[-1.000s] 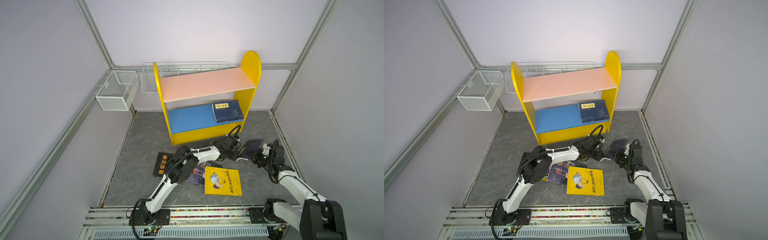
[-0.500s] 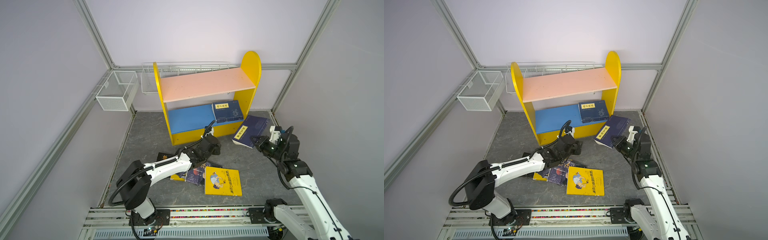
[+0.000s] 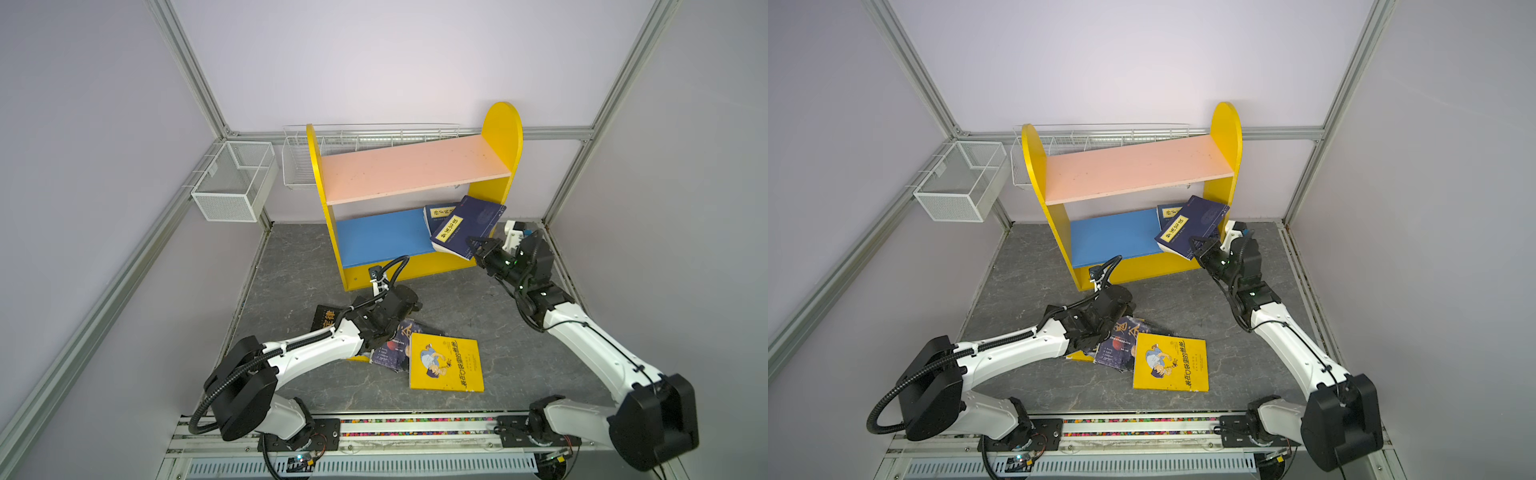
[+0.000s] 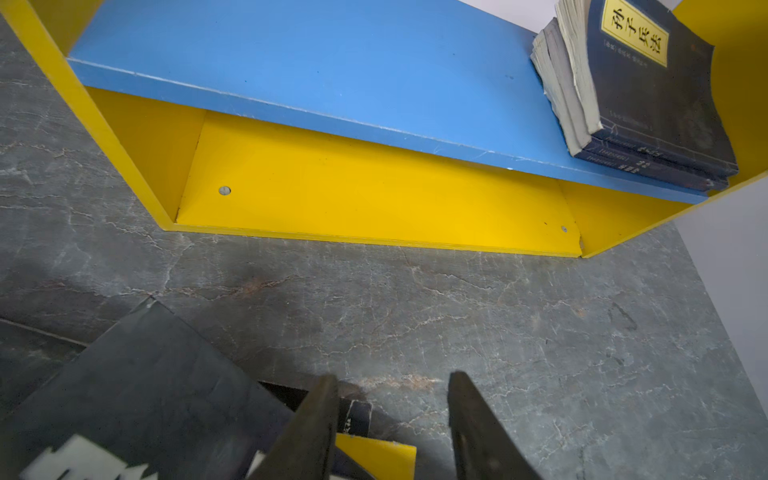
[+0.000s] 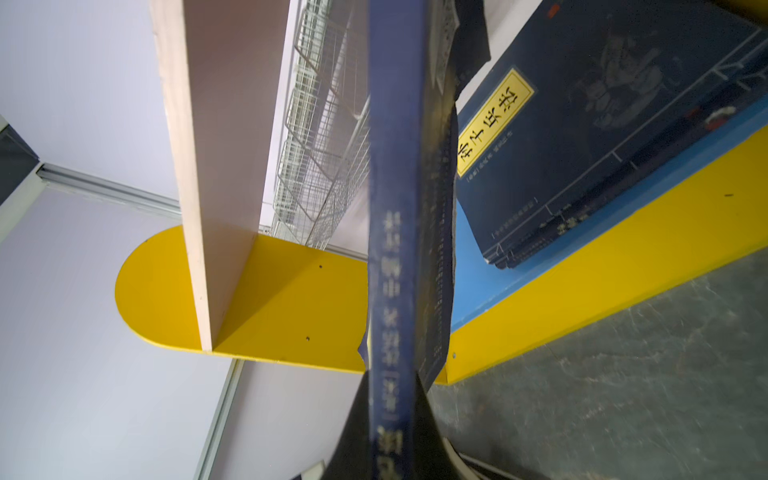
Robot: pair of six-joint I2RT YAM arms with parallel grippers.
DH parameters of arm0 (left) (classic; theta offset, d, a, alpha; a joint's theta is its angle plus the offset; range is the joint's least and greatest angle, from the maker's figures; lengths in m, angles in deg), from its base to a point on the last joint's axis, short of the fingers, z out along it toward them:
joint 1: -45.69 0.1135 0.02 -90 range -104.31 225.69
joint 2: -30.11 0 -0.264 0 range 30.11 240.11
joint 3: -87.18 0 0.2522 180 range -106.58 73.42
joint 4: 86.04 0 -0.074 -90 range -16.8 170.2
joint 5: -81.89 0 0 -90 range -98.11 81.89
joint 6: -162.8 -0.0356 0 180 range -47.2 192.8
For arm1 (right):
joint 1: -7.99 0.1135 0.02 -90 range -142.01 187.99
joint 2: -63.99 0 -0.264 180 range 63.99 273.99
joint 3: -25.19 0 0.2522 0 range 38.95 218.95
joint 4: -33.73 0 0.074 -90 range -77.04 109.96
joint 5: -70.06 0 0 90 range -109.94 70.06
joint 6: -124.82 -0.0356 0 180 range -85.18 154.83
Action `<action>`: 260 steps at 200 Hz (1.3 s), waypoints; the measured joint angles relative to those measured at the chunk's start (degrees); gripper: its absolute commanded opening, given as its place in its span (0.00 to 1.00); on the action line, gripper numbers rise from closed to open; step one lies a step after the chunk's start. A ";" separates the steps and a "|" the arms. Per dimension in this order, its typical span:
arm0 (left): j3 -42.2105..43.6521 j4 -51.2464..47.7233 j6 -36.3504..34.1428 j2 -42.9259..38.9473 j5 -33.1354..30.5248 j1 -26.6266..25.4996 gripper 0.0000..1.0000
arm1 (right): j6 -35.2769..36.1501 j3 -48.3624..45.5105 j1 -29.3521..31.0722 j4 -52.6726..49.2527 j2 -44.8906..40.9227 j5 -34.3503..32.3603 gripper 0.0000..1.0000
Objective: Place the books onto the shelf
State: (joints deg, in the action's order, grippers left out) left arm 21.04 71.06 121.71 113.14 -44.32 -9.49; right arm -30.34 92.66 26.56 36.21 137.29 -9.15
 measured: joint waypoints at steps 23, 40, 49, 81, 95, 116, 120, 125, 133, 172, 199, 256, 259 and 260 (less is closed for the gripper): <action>0.00 -0.02 0.02 0.00 0.04 0.00 0.45 | -1.53 1.68 0.50 4.37 4.07 -4.59 0.07; 0.07 -0.02 0.07 0.00 0.11 0.00 0.45 | -3.13 2.54 0.57 7.56 6.84 -7.80 0.07; 0.24 -0.04 0.15 -0.02 0.13 0.00 0.45 | -4.07 3.04 0.59 9.05 8.52 -9.31 0.07; 0.98 -0.83 0.17 -0.50 0.11 0.00 0.45 | -6.58 5.66 1.44 12.02 14.36 -11.76 0.07; 1.25 -1.31 0.20 -1.03 0.09 0.00 0.46 | -7.34 6.45 1.86 13.29 16.22 -12.72 0.07; 1.53 -1.64 0.20 -1.88 0.00 0.00 0.45 | -8.35 7.30 2.51 15.67 18.40 -14.45 0.07; 1.55 -1.77 0.20 -1.99 0.00 0.00 0.45 | -8.57 7.50 2.60 16.22 18.84 -14.84 0.07; 1.57 -1.90 0.20 -2.10 0.00 0.00 0.45 | -8.72 7.67 2.71 16.68 19.26 -15.26 0.07; 1.64 -1.97 0.20 -2.14 0.00 0.00 0.46 | -9.14 7.98 2.82 17.40 19.91 -15.96 0.07; 1.97 -2.78 0.39 -2.14 -0.02 0.00 0.46 | -11.65 8.44 3.37 19.04 21.94 -18.10 0.07; 2.03 -2.89 0.42 -2.14 -0.02 0.00 0.46 | -14.01 8.33 4.11 17.86 22.21 -19.61 0.08; 2.03 -2.97 0.42 -2.14 0.04 0.00 0.45 | -19.12 8.46 5.77 14.47 23.43 -24.37 0.09; 2.03 -2.97 0.42 -2.14 0.04 0.00 0.46 | -19.52 8.59 5.88 14.27 23.69 -24.72 0.09; 2.03 -2.97 0.42 -2.14 0.04 0.00 0.45 | -19.63 8.63 5.92 14.21 23.78 -24.79 0.09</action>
State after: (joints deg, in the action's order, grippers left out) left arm 23.07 68.08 122.12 110.99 -44.27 -9.49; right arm -49.97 101.30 32.48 50.42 161.07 -33.94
